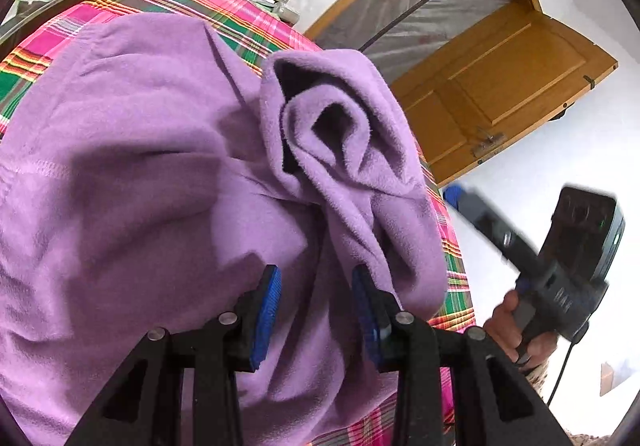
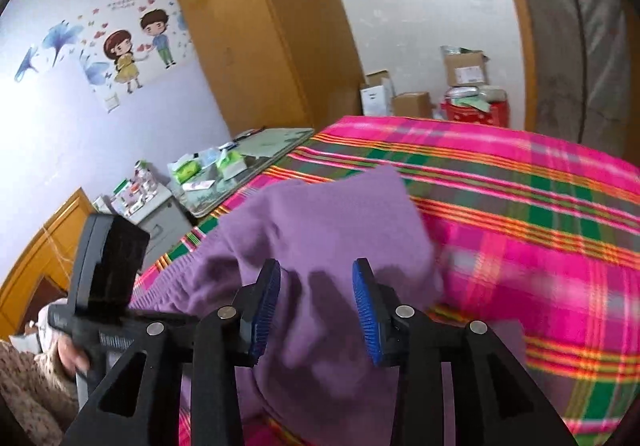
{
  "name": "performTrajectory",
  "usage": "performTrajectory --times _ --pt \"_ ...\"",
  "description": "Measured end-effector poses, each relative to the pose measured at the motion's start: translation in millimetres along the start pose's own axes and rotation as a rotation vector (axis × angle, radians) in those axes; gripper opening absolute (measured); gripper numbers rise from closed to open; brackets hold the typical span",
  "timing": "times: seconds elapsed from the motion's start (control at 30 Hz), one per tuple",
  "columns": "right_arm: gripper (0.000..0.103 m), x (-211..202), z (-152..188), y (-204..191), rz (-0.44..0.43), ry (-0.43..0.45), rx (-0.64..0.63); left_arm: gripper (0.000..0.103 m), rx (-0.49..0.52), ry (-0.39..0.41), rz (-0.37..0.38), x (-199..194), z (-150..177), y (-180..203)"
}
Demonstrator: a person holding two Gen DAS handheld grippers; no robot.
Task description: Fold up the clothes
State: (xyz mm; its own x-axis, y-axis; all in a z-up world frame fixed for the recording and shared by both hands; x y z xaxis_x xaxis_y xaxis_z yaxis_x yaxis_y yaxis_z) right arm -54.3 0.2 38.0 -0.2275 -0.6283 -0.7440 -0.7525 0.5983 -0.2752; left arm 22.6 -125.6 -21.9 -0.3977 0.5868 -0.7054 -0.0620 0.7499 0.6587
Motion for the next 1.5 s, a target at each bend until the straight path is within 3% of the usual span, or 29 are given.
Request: performTrajectory --times 0.07,0.17,0.43,0.6,0.8,1.0,1.33,1.5 --pt "0.041 -6.8 15.3 6.9 0.008 -0.006 0.003 0.037 0.003 0.007 0.002 -1.2 -2.1 0.2" --pt "0.057 -10.1 41.8 12.9 0.01 -0.044 -0.009 0.037 0.002 0.019 0.006 -6.0 -4.0 1.2" --pt "0.057 4.0 80.0 13.6 0.021 -0.113 -0.034 0.037 0.03 0.038 0.01 4.0 -23.0 21.0" --pt "0.022 10.2 75.1 11.2 0.01 -0.111 -0.045 0.037 0.037 0.02 -0.003 10.8 -21.0 23.3" --pt "0.006 13.9 72.6 3.4 -0.005 -0.13 -0.088 0.037 0.047 0.004 -0.014 10.1 -19.9 26.2" --pt "0.005 -7.8 72.2 13.0 -0.062 -0.068 -0.052 0.037 0.058 0.0 -0.042 16.5 -26.2 29.7" --pt "0.004 -55.4 75.1 42.7 -0.063 0.029 0.041 0.037 0.032 0.028 -0.073 21.0 -40.7 30.1" --pt "0.004 -78.3 78.6 56.5 0.017 0.077 0.094 0.037 0.039 0.045 -0.076 19.9 -42.4 33.3"
Point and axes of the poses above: each gripper's, at about its wrist camera, not at the fingertips, and x roughly the way its jaws point, y to its right, z to its underside, the point moved 4 cm from there along x, roughly the way its jaws point, and after that the axes turned 15 degrees about -y, right-handed, at the moved point
